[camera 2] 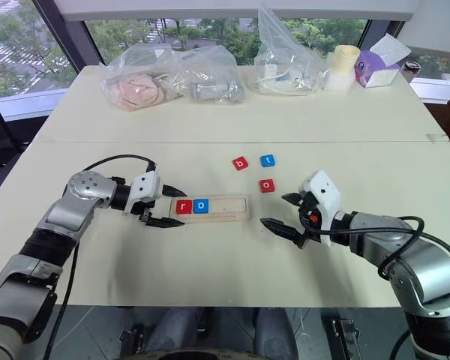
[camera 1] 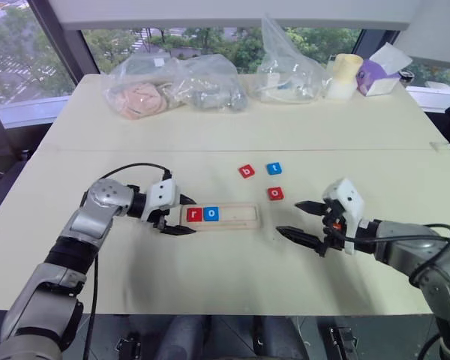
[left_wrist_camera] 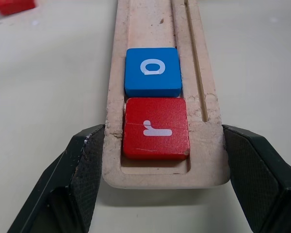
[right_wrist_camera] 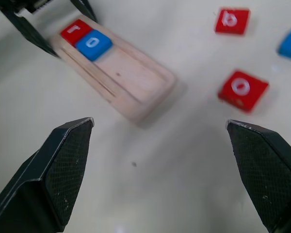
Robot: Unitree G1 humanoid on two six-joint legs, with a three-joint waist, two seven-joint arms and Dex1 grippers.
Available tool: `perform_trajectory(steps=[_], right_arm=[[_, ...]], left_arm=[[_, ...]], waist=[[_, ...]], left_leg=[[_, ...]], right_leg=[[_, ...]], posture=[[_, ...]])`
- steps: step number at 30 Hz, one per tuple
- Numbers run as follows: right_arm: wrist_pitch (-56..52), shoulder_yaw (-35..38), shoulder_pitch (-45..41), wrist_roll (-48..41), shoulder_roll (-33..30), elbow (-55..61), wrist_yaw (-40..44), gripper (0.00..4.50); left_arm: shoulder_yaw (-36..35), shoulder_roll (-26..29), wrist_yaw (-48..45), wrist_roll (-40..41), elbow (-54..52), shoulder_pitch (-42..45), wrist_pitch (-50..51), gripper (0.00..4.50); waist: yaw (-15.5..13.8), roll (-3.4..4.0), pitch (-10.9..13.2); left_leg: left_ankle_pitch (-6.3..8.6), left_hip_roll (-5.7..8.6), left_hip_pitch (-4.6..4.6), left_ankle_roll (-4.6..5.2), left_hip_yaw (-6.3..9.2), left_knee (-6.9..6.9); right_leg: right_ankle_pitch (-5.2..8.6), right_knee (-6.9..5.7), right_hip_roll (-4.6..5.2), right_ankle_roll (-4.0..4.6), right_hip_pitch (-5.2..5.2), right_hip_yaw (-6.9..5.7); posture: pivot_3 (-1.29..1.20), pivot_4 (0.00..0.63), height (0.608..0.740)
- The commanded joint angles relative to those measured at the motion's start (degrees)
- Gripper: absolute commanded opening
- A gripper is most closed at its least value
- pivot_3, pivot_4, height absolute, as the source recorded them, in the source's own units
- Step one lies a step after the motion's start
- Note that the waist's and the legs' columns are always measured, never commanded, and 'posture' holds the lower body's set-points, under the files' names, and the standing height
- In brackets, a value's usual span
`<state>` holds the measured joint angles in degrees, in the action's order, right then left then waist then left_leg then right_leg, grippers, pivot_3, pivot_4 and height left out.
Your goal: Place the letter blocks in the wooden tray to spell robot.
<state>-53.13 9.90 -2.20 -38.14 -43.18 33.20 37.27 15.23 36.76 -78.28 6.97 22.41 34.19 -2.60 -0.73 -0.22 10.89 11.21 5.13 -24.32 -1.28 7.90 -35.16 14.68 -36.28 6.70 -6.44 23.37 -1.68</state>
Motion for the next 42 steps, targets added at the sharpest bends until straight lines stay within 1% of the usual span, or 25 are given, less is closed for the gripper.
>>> perform_trajectory(steps=[1,5,7,8,10,13,17,21,22,24,25,27,30,34,39,42], right_arm=[[0.1,2.2,1.3,-1.6,1.2,3.7,-1.8,4.50],[-0.2,2.2,2.5,-2.1,1.8,5.1,-3.2,4.50],[-0.3,2.1,2.4,-2.4,1.9,5.2,-3.8,4.50],[-0.3,2.1,2.5,-2.6,1.8,5.3,-3.9,4.50],[-0.3,2.0,2.4,-2.8,1.7,5.3,-4.2,4.50],[-0.2,1.8,2.3,-2.7,1.4,4.8,-4.0,4.50],[0.5,0.6,0.5,-1.5,0.9,2.9,-3.6,4.50],[-1.6,-1.5,-5.3,-1.9,3.2,-1.0,-5.7,4.50],[-0.9,-3.9,-7.7,0.0,3.8,-2.7,-6.4,4.50],[1.2,-10.0,-14.6,6.6,6.2,-8.4,-9.6,4.50],[2.2,-12.4,-18.2,9.3,7.9,-11.6,-11.0,4.50],[3.1,-14.9,-23.1,11.9,10.7,-16.3,-12.2,4.50],[4.8,-18.3,-31.9,16.6,16.7,-27.2,-14.5,4.50],[8.3,-20.6,-38.0,20.7,21.9,-36.7,-14.4,4.50],[12.1,-22.6,-40.8,23.7,25.6,-42.8,-12.4,4.50],[13.6,-23.7,-42.3,26.2,28.4,-47.8,-13.2,4.50]], left_arm=[[0.0,-0.3,-0.9,-1.1,3.0,1.4,-3.2,3.14],[0.0,-1.1,-1.6,-1.3,4.3,1.4,-4.2,3.14],[0.1,-1.5,-1.8,-1.3,4.7,1.5,-3.7,4.19],[0.1,-1.5,-1.9,-1.2,4.7,1.5,-2.9,4.48],[-0.3,-1.7,-2.3,-0.7,4.7,1.6,-2.2,4.48],[-1.1,-2.2,0.4,-1.7,5.3,2.0,-3.1,4.48],[-2.5,-0.6,-0.6,-0.3,4.8,1.7,-1.8,4.48],[-5.5,3.4,-1.4,2.2,1.6,1.5,4.1,4.48],[-6.7,5.4,-2.0,3.1,-0.3,0.9,7.2,4.48],[-10.7,9.6,-2.2,7.0,-5.7,-1.4,15.1,4.48],[-12.9,10.8,-1.3,9.2,-8.5,-2.8,18.7,4.48],[-15.9,11.8,0.8,12.4,-13.2,-5.1,23.7,4.48],[-22.1,11.0,6.7,17.9,-22.2,-10.2,31.8,4.48],[-26.9,9.1,14.2,22.0,-31.5,-15.6,37.8,4.48],[-30.3,6.8,21.1,25.7,-39.4,-20.3,41.8,4.48],[-31.7,5.8,24.7,26.8,-42.9,-23.0,42.5,4.48]], waist=[[0.2,0.00,0.0],[0.0,0.00,0.0],[0.0,0.00,0.0],[0.0,0.00,0.0],[0.0,0.00,0.0],[0.0,0.00,0.0],[0.0,0.00,0.0],[0.7,-0.03,0.0],[1.0,-0.04,0.0],[2.0,-0.05,0.0],[2.6,-0.06,0.0],[2.7,0.00,0.0],[2.9,0.01,0.1],[2.7,-0.02,0.1],[2.6,-0.02,0.1],[2.8,-0.02,0.1]], left_leg=[[0.00,0.00,0.00,0.00,-0.02,0.00],[0.00,0.00,0.01,0.01,-0.01,-0.03],[0.00,0.00,0.01,0.01,0.00,-0.05],[0.00,0.01,0.01,0.01,-0.01,-0.05],[0.00,0.01,0.01,0.01,-0.01,-0.05],[-0.01,0.01,0.01,0.01,0.00,-0.05],[-0.01,0.01,0.02,0.01,0.00,-0.08],[-0.01,-0.05,0.05,0.01,0.00,-0.09],[-0.01,-0.07,0.05,0.01,0.01,-0.08],[-0.01,-0.09,0.06,0.01,0.03,-0.03],[-0.01,-0.11,0.07,0.01,0.01,-0.03],[-0.01,-0.09,0.07,0.00,0.02,0.02],[-0.02,-0.08,0.07,-0.01,0.04,0.07],[-0.04,-0.06,0.05,-0.05,0.07,0.07],[-0.08,-0.04,0.06,-0.13,0.07,0.07],[-0.13,-0.03,0.15,-0.21,0.05,0.05]], right_leg=[[0.00,0.00,0.00,-0.01,0.00,0.01],[-0.01,-0.01,-0.01,-0.02,-0.02,0.00],[-0.01,-0.01,-0.01,-0.03,-0.03,0.00],[-0.02,-0.01,-0.01,-0.03,-0.03,0.00],[-0.02,-0.01,-0.01,-0.03,-0.04,0.00],[-0.02,-0.01,-0.02,-0.04,-0.03,0.00],[-0.04,-0.02,-0.03,-0.06,-0.06,-0.01],[-0.06,-0.05,-0.11,-0.04,-0.04,0.00],[-0.06,-0.06,-0.14,-0.04,-0.03,0.00],[-0.06,-0.07,-0.17,-0.04,-0.01,0.01],[-0.07,-0.08,-0.19,-0.03,0.03,0.04],[-0.07,-0.12,-0.19,-0.03,0.06,0.06],[-0.07,-0.13,-0.18,-0.04,0.08,0.07],[-0.11,-0.19,-0.19,-0.08,0.09,0.09],[-0.12,-0.34,-0.18,-0.07,0.16,0.13],[-0.11,-0.56,-0.19,-0.05,0.20,0.22]], posture=[[0.00,0.150,0.740],[0.00,0.150,0.740],[0.00,0.150,0.740],[0.00,0.150,0.740],[0.00,0.150,0.740],[0.00,0.150,0.740],[0.00,0.150,0.740],[0.00,0.150,0.740],[0.00,0.150,0.740],[0.00,0.150,0.740],[0.00,0.150,0.740],[0.00,0.150,0.740],[0.00,0.150,0.740],[0.00,0.150,0.740],[0.00,0.150,0.740],[0.00,0.150,0.740]])
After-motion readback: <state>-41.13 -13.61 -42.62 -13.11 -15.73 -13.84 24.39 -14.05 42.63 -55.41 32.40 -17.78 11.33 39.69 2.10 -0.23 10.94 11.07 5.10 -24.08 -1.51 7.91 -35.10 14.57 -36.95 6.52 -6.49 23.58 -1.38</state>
